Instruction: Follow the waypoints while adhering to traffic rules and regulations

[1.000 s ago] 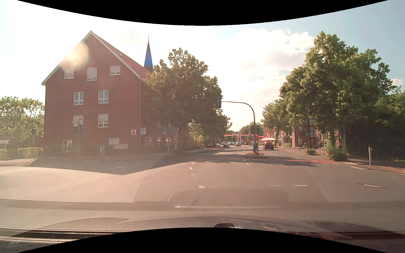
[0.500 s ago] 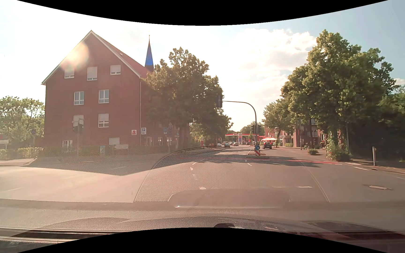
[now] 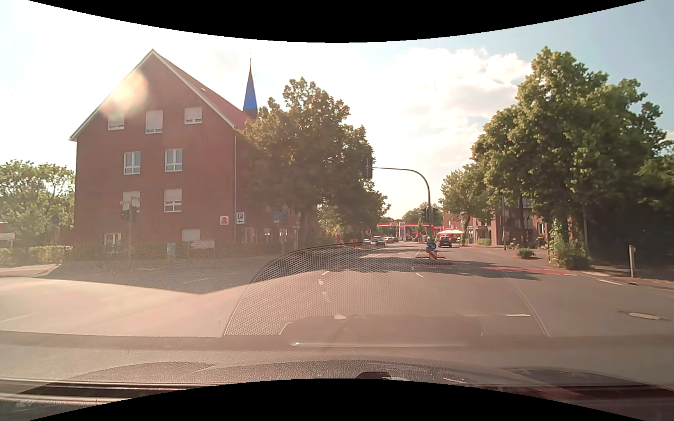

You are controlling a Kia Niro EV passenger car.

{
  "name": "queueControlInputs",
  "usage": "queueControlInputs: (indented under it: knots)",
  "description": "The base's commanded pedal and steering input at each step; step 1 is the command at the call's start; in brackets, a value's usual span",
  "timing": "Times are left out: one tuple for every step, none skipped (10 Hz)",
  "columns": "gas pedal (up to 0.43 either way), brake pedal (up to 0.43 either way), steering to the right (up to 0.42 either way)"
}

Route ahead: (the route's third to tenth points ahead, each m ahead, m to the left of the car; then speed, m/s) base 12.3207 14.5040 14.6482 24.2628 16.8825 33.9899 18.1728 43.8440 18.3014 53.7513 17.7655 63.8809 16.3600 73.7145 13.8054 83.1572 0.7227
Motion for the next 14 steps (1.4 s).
queueControlInputs:
  knots:
    - [0.079,0.000,-0.106]
    - [0.079,0.000,-0.109]
    - [0.079,0.000,-0.114]
    - [0.079,0.000,-0.121]
    - [0.079,0.000,-0.127]
    - [0.079,0.000,-0.135]
    - [0.079,0.000,-0.140]
    - [0.079,0.000,-0.147]
    - [0.079,0.000,-0.155]
    - [0.079,0.000,-0.165]
    - [0.079,0.000,-0.180]
    - [0.087,0.000,-0.196]
    - [0.098,0.000,-0.215]
    - [0.150,0.000,-0.231]
